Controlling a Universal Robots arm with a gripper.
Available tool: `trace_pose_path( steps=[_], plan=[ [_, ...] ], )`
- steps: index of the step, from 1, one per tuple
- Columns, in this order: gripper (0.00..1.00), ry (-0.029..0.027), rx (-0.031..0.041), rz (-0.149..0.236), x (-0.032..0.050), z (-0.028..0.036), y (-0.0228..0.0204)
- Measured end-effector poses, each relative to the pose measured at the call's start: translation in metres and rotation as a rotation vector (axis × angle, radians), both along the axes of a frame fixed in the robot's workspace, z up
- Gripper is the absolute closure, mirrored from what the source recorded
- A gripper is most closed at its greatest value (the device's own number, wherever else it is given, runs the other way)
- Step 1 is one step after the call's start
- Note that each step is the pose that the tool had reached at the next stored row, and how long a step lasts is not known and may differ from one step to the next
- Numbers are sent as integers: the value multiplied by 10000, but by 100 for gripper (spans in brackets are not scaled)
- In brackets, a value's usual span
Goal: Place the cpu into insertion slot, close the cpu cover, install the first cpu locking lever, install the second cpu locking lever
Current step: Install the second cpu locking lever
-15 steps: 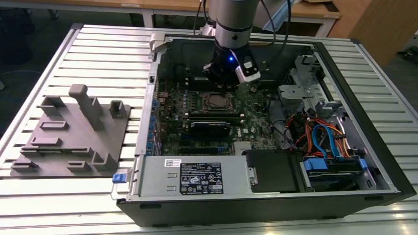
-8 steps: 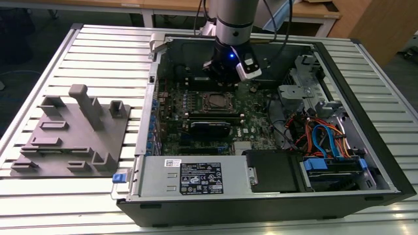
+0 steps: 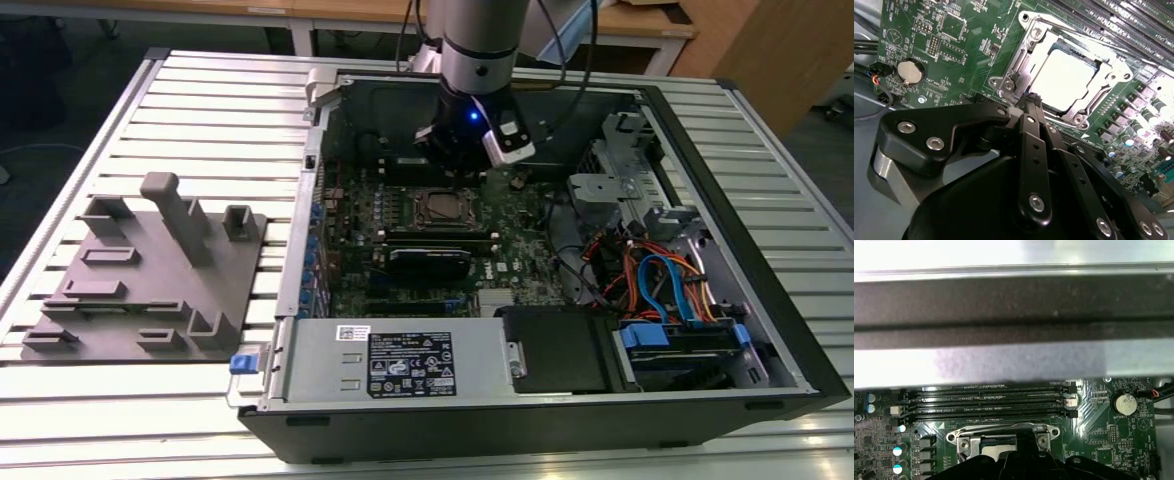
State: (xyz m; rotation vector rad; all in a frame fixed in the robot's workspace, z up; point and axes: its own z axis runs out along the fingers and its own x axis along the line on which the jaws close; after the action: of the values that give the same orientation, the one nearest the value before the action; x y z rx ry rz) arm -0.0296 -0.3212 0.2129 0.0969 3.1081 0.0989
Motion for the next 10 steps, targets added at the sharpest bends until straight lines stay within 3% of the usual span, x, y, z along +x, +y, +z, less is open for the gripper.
trace_pose_path(
  steps=[10],
  plan=[
    [89,0,-5,0,0,-13,-91]
  ],
)
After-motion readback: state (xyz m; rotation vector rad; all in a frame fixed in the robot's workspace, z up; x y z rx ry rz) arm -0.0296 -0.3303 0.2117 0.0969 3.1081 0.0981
